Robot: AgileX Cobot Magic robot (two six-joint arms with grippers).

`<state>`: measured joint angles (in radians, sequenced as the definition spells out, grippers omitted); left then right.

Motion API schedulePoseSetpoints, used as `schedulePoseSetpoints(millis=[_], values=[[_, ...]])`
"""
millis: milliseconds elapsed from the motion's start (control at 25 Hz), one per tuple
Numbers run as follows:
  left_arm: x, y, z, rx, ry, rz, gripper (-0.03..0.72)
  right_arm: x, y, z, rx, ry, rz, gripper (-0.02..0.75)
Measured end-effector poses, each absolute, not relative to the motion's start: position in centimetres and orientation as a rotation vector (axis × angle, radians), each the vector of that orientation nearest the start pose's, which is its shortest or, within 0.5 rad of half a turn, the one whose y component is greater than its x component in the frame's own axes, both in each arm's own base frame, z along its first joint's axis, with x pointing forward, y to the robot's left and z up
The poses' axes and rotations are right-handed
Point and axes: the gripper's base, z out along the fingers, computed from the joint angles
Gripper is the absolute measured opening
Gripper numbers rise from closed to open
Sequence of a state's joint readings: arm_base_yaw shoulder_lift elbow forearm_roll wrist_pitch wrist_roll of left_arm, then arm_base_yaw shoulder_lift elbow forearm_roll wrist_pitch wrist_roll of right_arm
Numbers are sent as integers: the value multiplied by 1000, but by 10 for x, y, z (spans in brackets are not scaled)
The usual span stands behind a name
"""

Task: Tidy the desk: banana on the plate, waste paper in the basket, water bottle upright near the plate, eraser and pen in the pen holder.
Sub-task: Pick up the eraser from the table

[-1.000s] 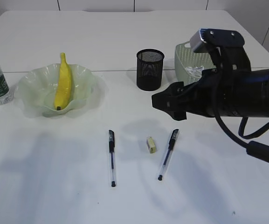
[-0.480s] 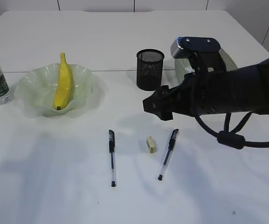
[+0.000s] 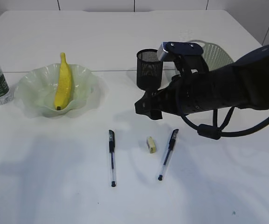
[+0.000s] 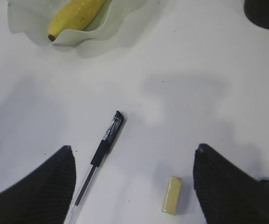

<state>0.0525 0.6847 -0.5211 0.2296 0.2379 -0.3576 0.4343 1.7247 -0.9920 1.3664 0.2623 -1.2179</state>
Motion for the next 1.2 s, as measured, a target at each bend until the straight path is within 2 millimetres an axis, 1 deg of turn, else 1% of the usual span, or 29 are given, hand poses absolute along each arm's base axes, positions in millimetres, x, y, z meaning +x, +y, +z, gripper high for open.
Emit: schedulePoseSetpoints(millis=[80, 320, 440, 600, 720, 840, 920, 1200], values=[[143, 13, 305, -216, 1881, -2, -24, 322, 169, 202, -450, 2283, 593, 586], [143, 12, 305, -226, 1882, -13, -24, 334, 146, 194, -352, 2334, 599, 586], [143, 12, 305, -228, 1884, -14, -24, 336, 139, 190, -337, 2367, 598, 586], [143, 12, 305, -229, 1884, -16, -24, 335, 145, 185, -396, 2425, 662, 586], [143, 12, 305, -229, 1884, -16, -24, 334, 150, 178, -446, 2527, 716, 586], [143, 12, 305, -229, 1884, -16, -24, 335, 151, 172, -533, 2661, 710, 586], [143, 12, 305, -229, 1884, -16, -24, 337, 152, 173, -562, 2720, 703, 586], [142, 13, 303, -236, 1906, -11, -24, 358, 157, 205, -570, 2696, 675, 586]])
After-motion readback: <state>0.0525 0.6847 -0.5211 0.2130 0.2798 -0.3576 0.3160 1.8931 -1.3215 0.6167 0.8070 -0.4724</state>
